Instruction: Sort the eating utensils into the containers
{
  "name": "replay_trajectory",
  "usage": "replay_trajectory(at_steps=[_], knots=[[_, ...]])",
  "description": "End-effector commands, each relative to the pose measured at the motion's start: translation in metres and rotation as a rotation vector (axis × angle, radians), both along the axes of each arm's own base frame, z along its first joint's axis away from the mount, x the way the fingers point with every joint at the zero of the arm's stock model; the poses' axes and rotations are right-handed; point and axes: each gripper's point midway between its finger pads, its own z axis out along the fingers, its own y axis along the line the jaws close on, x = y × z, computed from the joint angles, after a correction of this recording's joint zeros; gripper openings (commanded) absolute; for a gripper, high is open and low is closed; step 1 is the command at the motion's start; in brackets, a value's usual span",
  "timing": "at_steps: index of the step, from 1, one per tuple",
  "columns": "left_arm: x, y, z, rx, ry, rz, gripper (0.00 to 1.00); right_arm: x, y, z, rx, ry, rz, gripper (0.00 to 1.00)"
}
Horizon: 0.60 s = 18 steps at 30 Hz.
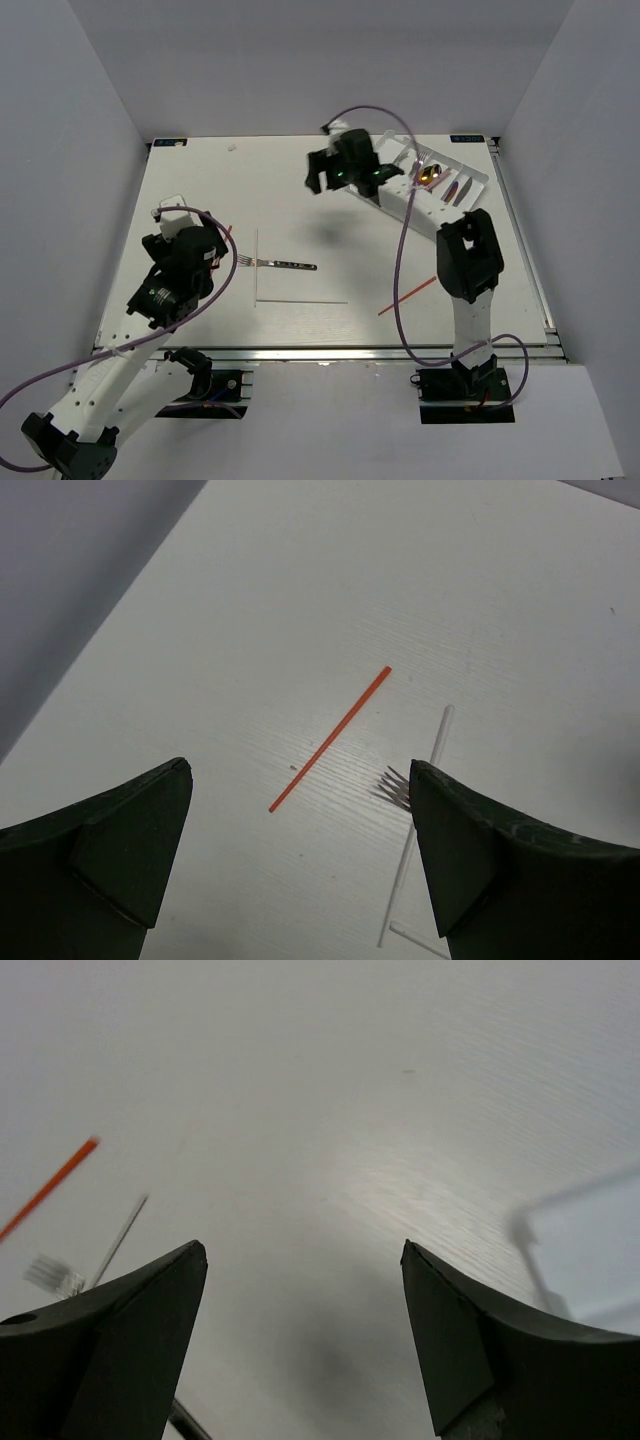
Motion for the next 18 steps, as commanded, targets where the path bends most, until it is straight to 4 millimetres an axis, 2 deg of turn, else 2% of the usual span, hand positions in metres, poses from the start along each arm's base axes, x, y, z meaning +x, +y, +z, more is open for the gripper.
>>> replay_trajectory(at_steps=[1, 4, 8, 9, 10, 12, 14, 18], knots=[[-0.012, 0.025, 0.014, 0.009, -0.056, 0.125, 0.98, -0.066, 0.064, -0.013, -0.194, -0.135, 0.423, 0.84], [-0.018, 0.033, 0.023, -0.007, -0.096, 0.158, 0.98, -0.097, 0.087, -0.042, -0.360, -0.177, 0.513, 0.82], [-0.029, 0.048, 0.031, -0.015, -0.141, 0.226, 0.98, -0.141, 0.114, -0.065, -0.415, -0.171, 0.674, 0.74], [-0.032, 0.052, 0.034, -0.013, -0.152, 0.246, 0.98, -0.150, 0.114, -0.076, -0.443, -0.149, 0.707, 0.69], [-0.035, 0.054, 0.035, -0.022, -0.167, 0.255, 0.98, -0.165, 0.123, -0.082, -0.459, -0.148, 0.755, 0.67], [-0.035, 0.054, 0.036, -0.027, -0.173, 0.253, 0.98, -0.180, 0.124, -0.097, -0.503, -0.134, 0.822, 0.65], [-0.034, 0.052, 0.035, -0.030, -0.169, 0.238, 0.98, -0.188, 0.127, -0.105, -0.527, -0.130, 0.844, 0.65], [-0.028, 0.045, 0.031, -0.027, -0.149, 0.206, 0.98, -0.189, 0.128, -0.121, -0.548, -0.099, 0.858, 0.63]])
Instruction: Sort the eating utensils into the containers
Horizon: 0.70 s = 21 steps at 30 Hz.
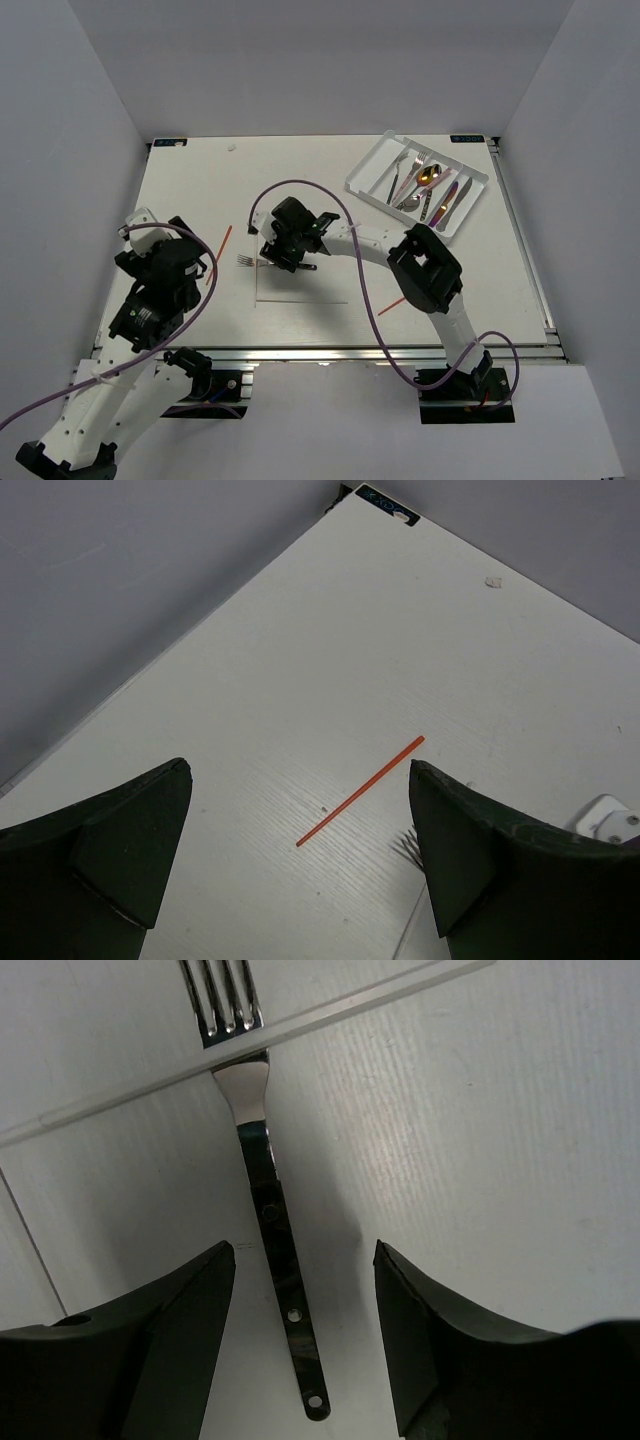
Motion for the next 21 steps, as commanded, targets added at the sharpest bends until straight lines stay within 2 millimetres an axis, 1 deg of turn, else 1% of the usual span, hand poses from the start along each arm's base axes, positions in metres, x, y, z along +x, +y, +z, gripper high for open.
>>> replay_trajectory(at_steps=[1, 2, 3, 4, 8, 11, 12, 13, 14, 16, 18, 20, 21], knots=[[0.002, -0.002, -0.001, 0.007, 0.016, -0.009, 0.98, 0.000, 0.001, -0.006, -0.035, -0.016, 0.051, 0.63], [0.004, -0.004, -0.001, 0.005, 0.019, -0.020, 0.98, -0.002, -0.001, -0.010, -0.045, -0.001, 0.060, 0.63], [0.004, -0.004, -0.002, 0.005, 0.021, -0.023, 0.98, -0.004, -0.002, -0.017, -0.062, 0.012, 0.065, 0.63], [0.005, -0.005, -0.002, 0.006, 0.022, -0.028, 0.98, -0.004, -0.001, -0.018, -0.064, 0.016, 0.071, 0.62], [0.006, -0.008, -0.004, 0.003, 0.028, -0.044, 0.98, -0.007, -0.009, -0.037, -0.122, 0.038, 0.069, 0.60], [0.007, -0.009, -0.003, 0.001, 0.025, -0.052, 0.98, -0.005, -0.017, -0.048, -0.167, 0.031, 0.050, 0.37], [0.007, -0.010, -0.004, 0.002, 0.028, -0.054, 0.98, -0.002, -0.022, -0.048, -0.189, 0.016, 0.035, 0.25], [0.007, -0.010, -0.004, 0.002, 0.029, -0.055, 0.98, 0.000, -0.025, -0.047, -0.198, 0.007, 0.028, 0.22], [0.007, -0.010, -0.004, 0.002, 0.029, -0.057, 0.98, 0.001, -0.030, -0.049, -0.218, -0.006, 0.024, 0.16], [0.007, -0.011, -0.004, 0.001, 0.028, -0.060, 0.98, 0.011, -0.041, -0.040, -0.253, -0.067, -0.014, 0.12], [0.007, -0.011, -0.004, -0.001, 0.027, -0.065, 0.98, 0.015, -0.048, -0.033, -0.280, -0.104, -0.027, 0.06], [0.007, -0.011, -0.004, -0.002, 0.026, -0.066, 0.98, 0.025, -0.058, -0.022, -0.327, -0.172, -0.066, 0.00], [0.007, -0.011, -0.004, -0.002, 0.026, -0.066, 0.98, 0.028, -0.064, -0.019, -0.358, -0.197, -0.067, 0.00]])
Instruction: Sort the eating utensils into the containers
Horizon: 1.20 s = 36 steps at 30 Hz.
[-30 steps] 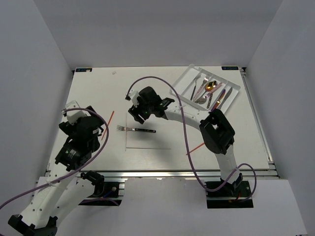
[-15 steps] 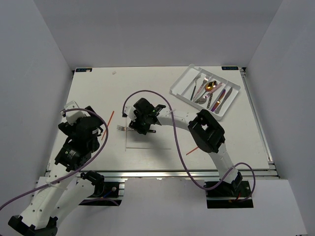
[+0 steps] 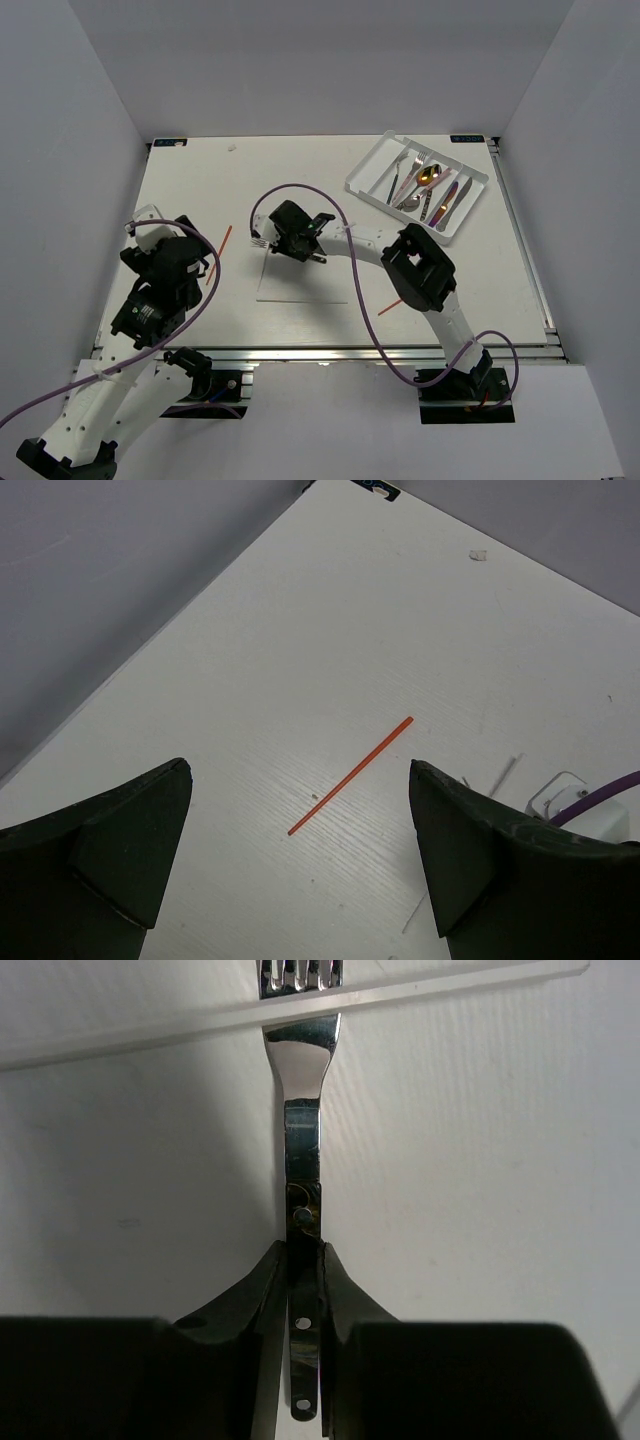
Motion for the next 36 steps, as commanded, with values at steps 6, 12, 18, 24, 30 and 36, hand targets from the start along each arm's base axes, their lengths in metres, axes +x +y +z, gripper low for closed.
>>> replay_trajectory(at_steps=[6, 12, 18, 24, 30, 36], knots=[[-0.001, 0.000, 0.005, -0.011, -0.021, -0.013, 0.98, 0.035, -0.076, 0.036, -0.377, -0.348, -0.165, 0.00], [-0.002, -0.001, 0.006, -0.021, -0.032, -0.023, 0.98, 0.054, -0.095, 0.057, -0.498, -0.538, -0.269, 0.00], [-0.003, -0.001, 0.006, -0.024, -0.035, -0.026, 0.98, 0.073, -0.090, 0.106, -0.424, -0.691, -0.385, 0.00], [-0.004, -0.001, 0.008, -0.027, -0.041, -0.026, 0.98, 0.067, -0.098, 0.122, -0.490, -0.699, -0.342, 0.00], [-0.004, -0.001, 0.008, -0.029, -0.043, -0.029, 0.98, 0.061, -0.112, 0.107, -0.530, -0.627, -0.345, 0.00], [-0.004, -0.001, 0.007, -0.029, -0.042, -0.032, 0.98, 0.083, -0.127, 0.137, -0.519, -0.712, -0.478, 0.00]])
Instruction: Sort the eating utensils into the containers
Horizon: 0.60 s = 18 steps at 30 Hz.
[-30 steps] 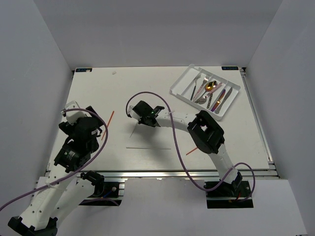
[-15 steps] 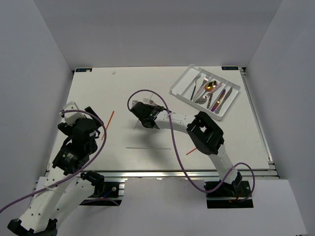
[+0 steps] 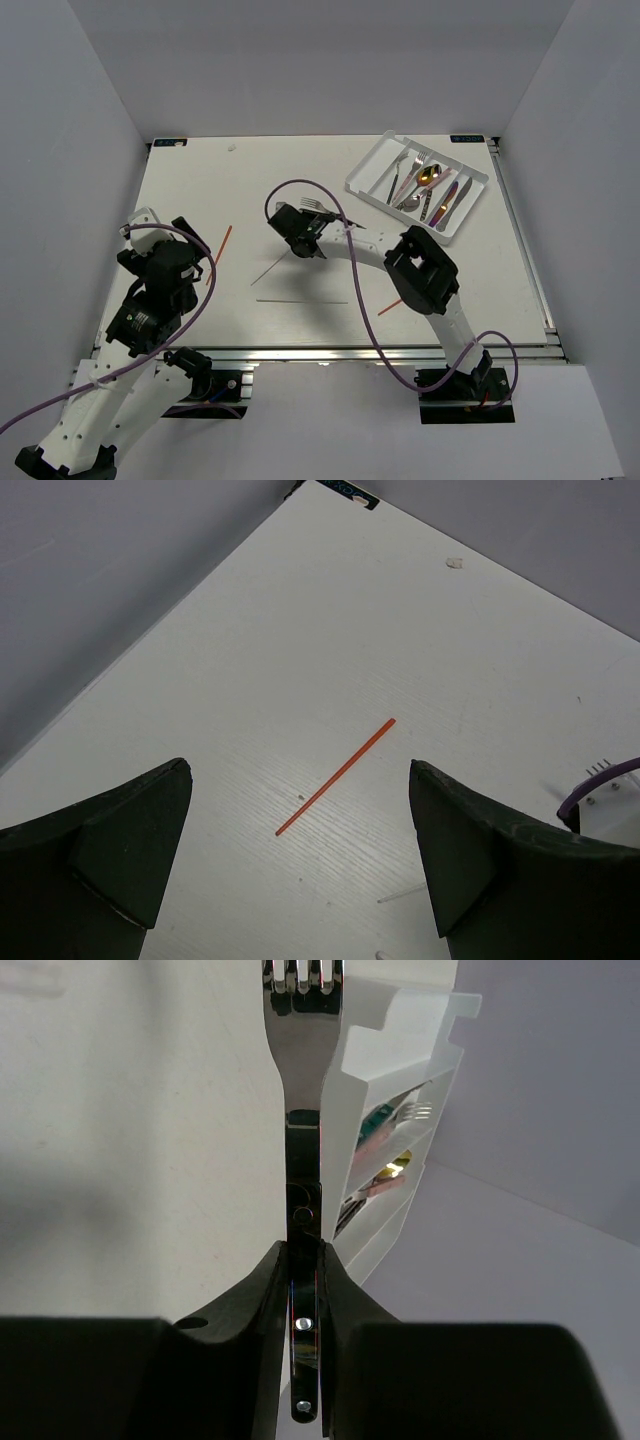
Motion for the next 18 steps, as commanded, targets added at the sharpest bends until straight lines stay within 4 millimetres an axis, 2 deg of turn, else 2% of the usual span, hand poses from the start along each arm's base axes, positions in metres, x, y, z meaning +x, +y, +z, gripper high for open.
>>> replay_trajectory(at_steps=[1, 5, 7, 8, 9, 10, 11, 13, 14, 16, 17, 18], knots=[[0.001, -0.001, 0.000, -0.002, -0.005, -0.008, 0.98, 0.023, -0.010, 0.064, 0.097, -0.174, -0.105, 0.00], [0.001, -0.001, 0.000, -0.001, -0.004, -0.008, 0.98, 0.034, -0.015, 0.094, 0.182, -0.248, -0.140, 0.00], [0.000, 0.000, 0.000, -0.002, -0.005, -0.008, 0.98, 0.040, -0.008, 0.106, 0.311, -0.217, -0.136, 0.00], [0.000, 0.000, 0.000, -0.002, -0.005, -0.007, 0.98, 0.045, -0.017, 0.101, 0.410, -0.184, -0.201, 0.00], [0.000, 0.000, 0.000, -0.002, -0.005, -0.007, 0.98, 0.049, -0.011, 0.097, 0.521, -0.116, -0.200, 0.00], [0.000, 0.000, 0.001, -0.004, -0.010, -0.007, 0.98, 0.058, -0.011, 0.111, 0.628, -0.105, -0.230, 0.00], [0.000, 0.000, 0.001, -0.004, -0.008, -0.008, 0.98, 0.071, -0.034, 0.107, 0.738, -0.084, -0.348, 0.00], [0.000, 0.000, 0.001, -0.006, -0.010, -0.009, 0.98, 0.087, -0.043, 0.106, 0.897, -0.033, -0.423, 0.00], [0.000, -0.001, 0.001, -0.005, -0.011, -0.011, 0.98, 0.105, -0.066, 0.109, 1.025, -0.058, -0.533, 0.00], [0.000, -0.001, 0.001, -0.005, -0.010, -0.013, 0.98, 0.120, -0.075, 0.116, 1.204, -0.054, -0.587, 0.00], [0.000, -0.001, 0.000, -0.004, -0.007, -0.013, 0.98, 0.130, -0.093, 0.104, 1.331, -0.030, -0.687, 0.00], [0.000, -0.001, 0.000, -0.003, -0.005, -0.011, 0.98, 0.140, -0.097, 0.113, 1.440, -0.043, -0.696, 0.00]])
